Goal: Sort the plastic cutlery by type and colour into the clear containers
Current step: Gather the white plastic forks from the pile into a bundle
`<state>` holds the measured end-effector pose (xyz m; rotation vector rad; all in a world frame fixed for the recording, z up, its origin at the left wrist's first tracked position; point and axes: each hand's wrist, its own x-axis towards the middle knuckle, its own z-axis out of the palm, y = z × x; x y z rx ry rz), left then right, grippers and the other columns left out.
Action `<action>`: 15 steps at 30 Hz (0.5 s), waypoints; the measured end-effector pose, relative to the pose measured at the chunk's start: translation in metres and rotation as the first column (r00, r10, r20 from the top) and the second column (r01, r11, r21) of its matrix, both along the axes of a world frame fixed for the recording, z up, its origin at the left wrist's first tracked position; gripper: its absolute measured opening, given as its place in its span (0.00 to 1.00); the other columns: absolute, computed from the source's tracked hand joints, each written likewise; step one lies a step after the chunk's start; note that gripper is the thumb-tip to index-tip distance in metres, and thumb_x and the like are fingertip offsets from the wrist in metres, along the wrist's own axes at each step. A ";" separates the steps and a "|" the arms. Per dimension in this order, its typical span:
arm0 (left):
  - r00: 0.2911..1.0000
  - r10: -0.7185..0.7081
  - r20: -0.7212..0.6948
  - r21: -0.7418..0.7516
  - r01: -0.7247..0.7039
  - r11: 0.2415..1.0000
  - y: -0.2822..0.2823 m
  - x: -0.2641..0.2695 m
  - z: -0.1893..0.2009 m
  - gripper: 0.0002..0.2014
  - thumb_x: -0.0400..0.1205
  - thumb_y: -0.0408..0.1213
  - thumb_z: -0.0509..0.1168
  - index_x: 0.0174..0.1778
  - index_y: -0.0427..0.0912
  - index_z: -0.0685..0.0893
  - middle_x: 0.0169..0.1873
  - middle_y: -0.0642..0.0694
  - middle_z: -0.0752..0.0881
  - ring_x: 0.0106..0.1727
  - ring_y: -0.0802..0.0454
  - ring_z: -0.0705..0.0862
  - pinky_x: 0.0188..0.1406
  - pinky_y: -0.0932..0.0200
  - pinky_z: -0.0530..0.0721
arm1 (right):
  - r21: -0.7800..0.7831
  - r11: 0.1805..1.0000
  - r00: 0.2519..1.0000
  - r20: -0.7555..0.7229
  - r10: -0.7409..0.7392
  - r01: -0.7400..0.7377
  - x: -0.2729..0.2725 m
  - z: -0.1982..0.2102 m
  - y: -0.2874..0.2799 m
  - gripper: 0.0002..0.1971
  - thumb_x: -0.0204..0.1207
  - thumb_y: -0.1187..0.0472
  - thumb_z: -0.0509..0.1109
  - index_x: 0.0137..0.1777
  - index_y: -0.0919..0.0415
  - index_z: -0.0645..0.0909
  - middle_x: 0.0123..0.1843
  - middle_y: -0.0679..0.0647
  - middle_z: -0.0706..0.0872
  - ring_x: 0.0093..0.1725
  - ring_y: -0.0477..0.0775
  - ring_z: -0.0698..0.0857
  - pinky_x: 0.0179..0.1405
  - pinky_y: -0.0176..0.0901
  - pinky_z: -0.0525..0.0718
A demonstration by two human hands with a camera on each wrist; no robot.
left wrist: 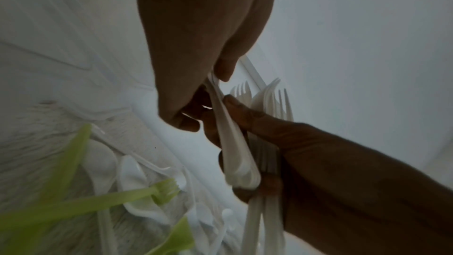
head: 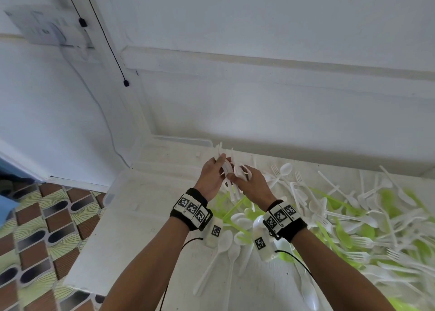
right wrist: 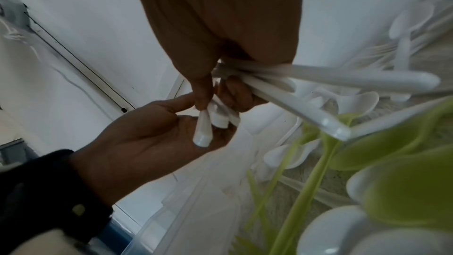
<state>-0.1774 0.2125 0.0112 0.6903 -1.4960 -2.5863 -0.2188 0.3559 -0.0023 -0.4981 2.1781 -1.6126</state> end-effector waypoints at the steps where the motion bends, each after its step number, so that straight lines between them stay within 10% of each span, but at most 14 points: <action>1: 1.000 -0.022 -0.001 -0.050 0.022 0.999 0.002 0.003 -0.001 0.13 0.91 0.39 0.60 0.53 0.34 0.86 0.49 0.37 0.90 0.50 0.44 0.88 0.50 0.54 0.84 | -0.017 1.000 1.000 0.025 -0.018 0.018 0.001 0.001 0.000 0.11 0.77 0.50 0.78 0.55 0.53 0.89 0.44 0.50 0.93 0.43 0.51 0.92 0.42 0.46 0.87; 6: 1.000 0.002 0.001 -0.041 -0.002 0.999 0.008 0.007 -0.007 0.11 0.89 0.37 0.63 0.54 0.33 0.86 0.52 0.34 0.89 0.49 0.42 0.89 0.46 0.52 0.89 | -0.208 0.972 0.958 0.283 -0.045 0.107 0.003 0.008 0.000 0.06 0.74 0.64 0.82 0.44 0.60 0.87 0.30 0.55 0.79 0.23 0.49 0.70 0.21 0.38 0.67; 15: 0.978 0.120 0.171 -0.067 -0.110 0.992 -0.003 -0.009 0.003 0.09 0.92 0.36 0.52 0.48 0.41 0.72 0.34 0.46 0.78 0.31 0.51 0.77 0.33 0.55 0.78 | -0.048 0.998 0.952 0.306 -0.026 0.043 -0.008 0.016 0.001 0.09 0.79 0.66 0.74 0.55 0.65 0.79 0.41 0.60 0.86 0.26 0.50 0.81 0.21 0.37 0.74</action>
